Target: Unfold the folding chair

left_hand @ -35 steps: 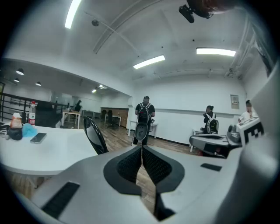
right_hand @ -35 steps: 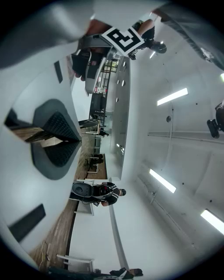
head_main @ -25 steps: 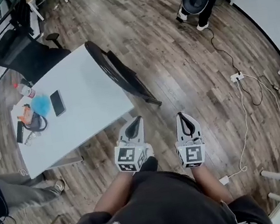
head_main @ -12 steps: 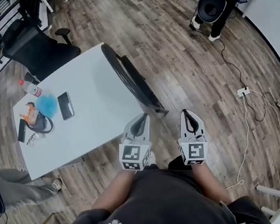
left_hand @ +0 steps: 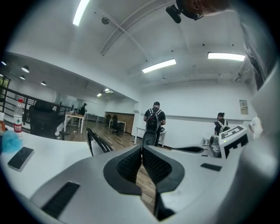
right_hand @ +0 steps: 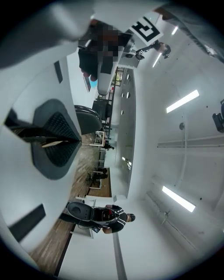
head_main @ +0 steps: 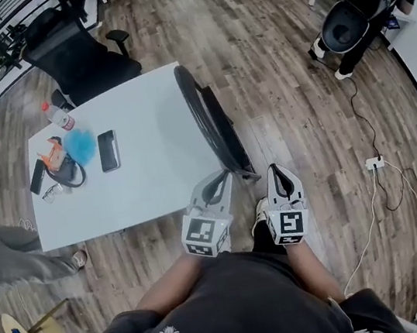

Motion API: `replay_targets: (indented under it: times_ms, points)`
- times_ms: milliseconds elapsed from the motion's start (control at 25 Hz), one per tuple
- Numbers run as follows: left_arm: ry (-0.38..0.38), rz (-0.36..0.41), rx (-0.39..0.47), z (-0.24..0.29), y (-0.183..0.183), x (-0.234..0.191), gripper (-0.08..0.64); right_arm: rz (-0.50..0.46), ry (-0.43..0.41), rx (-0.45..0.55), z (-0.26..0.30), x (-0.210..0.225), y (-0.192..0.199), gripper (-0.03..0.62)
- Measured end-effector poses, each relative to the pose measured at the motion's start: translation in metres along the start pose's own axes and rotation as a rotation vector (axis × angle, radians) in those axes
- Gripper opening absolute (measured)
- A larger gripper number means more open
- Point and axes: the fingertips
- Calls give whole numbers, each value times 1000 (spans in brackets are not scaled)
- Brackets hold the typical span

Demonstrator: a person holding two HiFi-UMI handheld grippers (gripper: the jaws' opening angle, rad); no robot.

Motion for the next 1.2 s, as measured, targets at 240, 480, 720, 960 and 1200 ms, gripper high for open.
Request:
replay_targets:
  times_ms: [240,480,720,960,1200]
  points:
    - [-141,-13,9,20,-6,-20,11,-16,-155,-13,51,-2,6,15]
    - [-332,-27,8,29,-20,-48,12,-30,-344,-31,93,-14,14,15]
    - [-530,-121,-47,41,-20,-77,13,-53,-467,-76,130,-11,29,17]
    - [-604,-199,-111,58,-22,-98,178,-80,-490,-174,162,-22,53,98]
    - [-587,-282,-248,82,2,-122,232,-99,-474,-339,193,-42,96,212]
Point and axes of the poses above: the fingertips, and each gripper's own axes: z forward along the fingers, x to its right, y out of its underside, and after that the axes turned 9 degrees about y, right-handed
